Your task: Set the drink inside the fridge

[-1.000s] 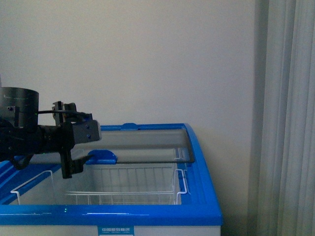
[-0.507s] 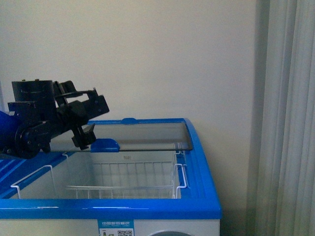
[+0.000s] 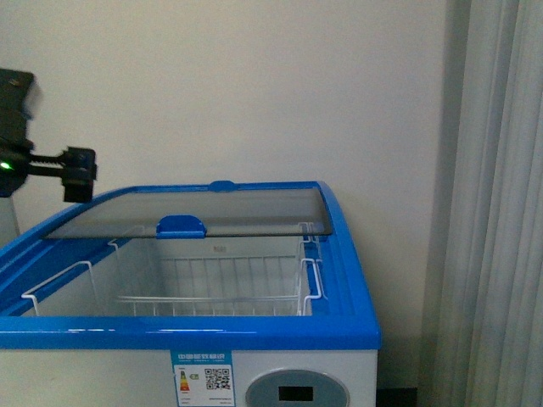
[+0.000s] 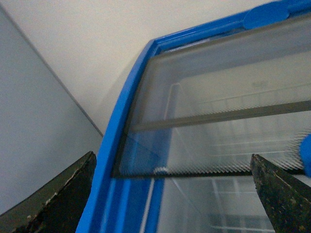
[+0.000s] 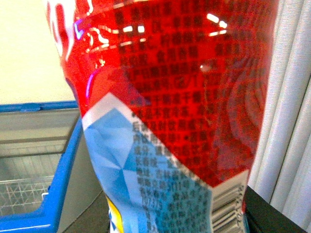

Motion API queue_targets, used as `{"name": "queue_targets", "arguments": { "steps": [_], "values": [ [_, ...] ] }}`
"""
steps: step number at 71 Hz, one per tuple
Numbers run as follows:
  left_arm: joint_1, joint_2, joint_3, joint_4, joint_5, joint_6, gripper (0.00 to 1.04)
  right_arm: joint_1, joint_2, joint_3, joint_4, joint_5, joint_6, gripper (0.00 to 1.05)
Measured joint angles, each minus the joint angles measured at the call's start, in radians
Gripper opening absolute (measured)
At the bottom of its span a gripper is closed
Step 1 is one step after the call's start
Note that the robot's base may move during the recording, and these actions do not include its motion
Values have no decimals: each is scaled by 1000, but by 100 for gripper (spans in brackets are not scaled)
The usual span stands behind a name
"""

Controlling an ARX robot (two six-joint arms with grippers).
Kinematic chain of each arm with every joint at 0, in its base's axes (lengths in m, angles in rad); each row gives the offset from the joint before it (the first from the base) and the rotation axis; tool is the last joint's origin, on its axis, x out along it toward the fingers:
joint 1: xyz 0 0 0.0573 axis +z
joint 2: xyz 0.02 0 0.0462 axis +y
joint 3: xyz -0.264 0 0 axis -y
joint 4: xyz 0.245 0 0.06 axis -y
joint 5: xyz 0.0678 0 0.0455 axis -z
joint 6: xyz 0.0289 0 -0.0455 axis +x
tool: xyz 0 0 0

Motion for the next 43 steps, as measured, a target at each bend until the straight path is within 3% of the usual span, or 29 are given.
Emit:
{"name": "queue_targets", "arguments": {
  "steps": [12, 18, 24, 34, 38, 43],
  "values": [
    [-2, -355, -367, 5, 95, -163, 96, 0, 0, 0, 0, -2, 0, 40],
    [-3, -531, -576, 144, 112, -146, 82, 0, 0, 0, 0, -1, 0, 40],
    [0, -743, -774, 140, 110, -139, 68, -1, 1, 0, -3, -3, 0, 40],
    [2, -1057, -1022, 53, 110, -135, 47, -135, 133, 230, -532, -366, -15, 40],
    [2, -1125, -1070, 54, 111, -134, 38, -177, 195, 254, -641, -478, -61, 40],
    [3, -1165, -1103, 58, 109, -134, 27, -198, 259, 248, -638, -562, -122, 40]
  ]
}}
